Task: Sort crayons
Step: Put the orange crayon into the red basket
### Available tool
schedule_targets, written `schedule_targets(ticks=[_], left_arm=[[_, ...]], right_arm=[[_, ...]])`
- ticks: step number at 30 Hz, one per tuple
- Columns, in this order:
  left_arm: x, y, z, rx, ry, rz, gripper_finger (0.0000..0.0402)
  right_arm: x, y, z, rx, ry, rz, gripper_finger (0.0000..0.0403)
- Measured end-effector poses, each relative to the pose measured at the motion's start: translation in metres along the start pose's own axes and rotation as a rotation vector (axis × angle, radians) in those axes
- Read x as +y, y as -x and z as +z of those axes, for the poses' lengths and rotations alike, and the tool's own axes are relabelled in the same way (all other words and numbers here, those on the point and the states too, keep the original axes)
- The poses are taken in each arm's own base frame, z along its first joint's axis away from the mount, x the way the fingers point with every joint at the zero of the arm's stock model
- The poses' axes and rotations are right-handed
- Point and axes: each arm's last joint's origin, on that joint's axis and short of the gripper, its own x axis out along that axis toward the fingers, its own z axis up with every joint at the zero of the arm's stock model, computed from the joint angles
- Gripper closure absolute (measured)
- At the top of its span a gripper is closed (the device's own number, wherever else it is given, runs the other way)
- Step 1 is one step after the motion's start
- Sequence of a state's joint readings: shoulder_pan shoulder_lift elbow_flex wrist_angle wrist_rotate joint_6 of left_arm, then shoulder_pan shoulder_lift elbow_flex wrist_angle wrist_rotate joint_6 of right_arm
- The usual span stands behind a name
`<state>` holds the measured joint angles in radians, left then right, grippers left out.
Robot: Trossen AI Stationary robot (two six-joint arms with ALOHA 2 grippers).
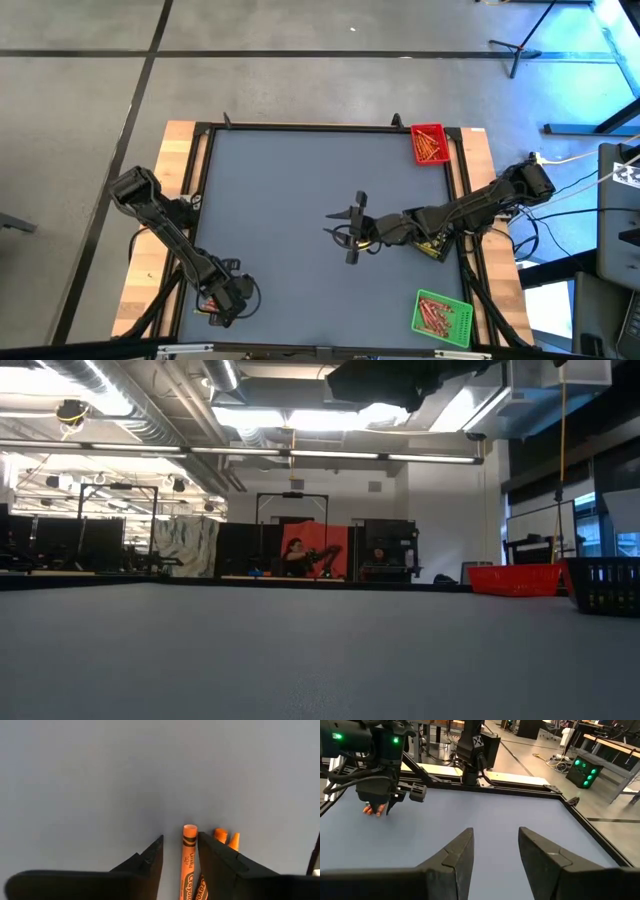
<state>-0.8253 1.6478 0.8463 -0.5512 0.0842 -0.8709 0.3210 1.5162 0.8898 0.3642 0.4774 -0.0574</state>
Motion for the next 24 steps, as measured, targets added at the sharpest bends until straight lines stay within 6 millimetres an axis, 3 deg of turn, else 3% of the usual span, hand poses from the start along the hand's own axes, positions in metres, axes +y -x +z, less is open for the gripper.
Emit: schedule_targets(ticks=[11,19,24], left_arm=[[0.005,0.0,0.003,0.016,-0.059,0.009,0.0393],[0.005,0.008,0.01,0.021,-0.109,0.038,0.0396],[-0.011,0.037,0.028,-0.098,-0.229,0.153,0.0399]], right_arm=[[0.0,-0.001,-0.001,0.005,0.003,0.0,0.0249],[0.001,-0.002,-0.003,0.015,0.007,0.0,0.0249],[0.0,-0.001,0.001,-0.024,-0.025,-0.003,0.0248]])
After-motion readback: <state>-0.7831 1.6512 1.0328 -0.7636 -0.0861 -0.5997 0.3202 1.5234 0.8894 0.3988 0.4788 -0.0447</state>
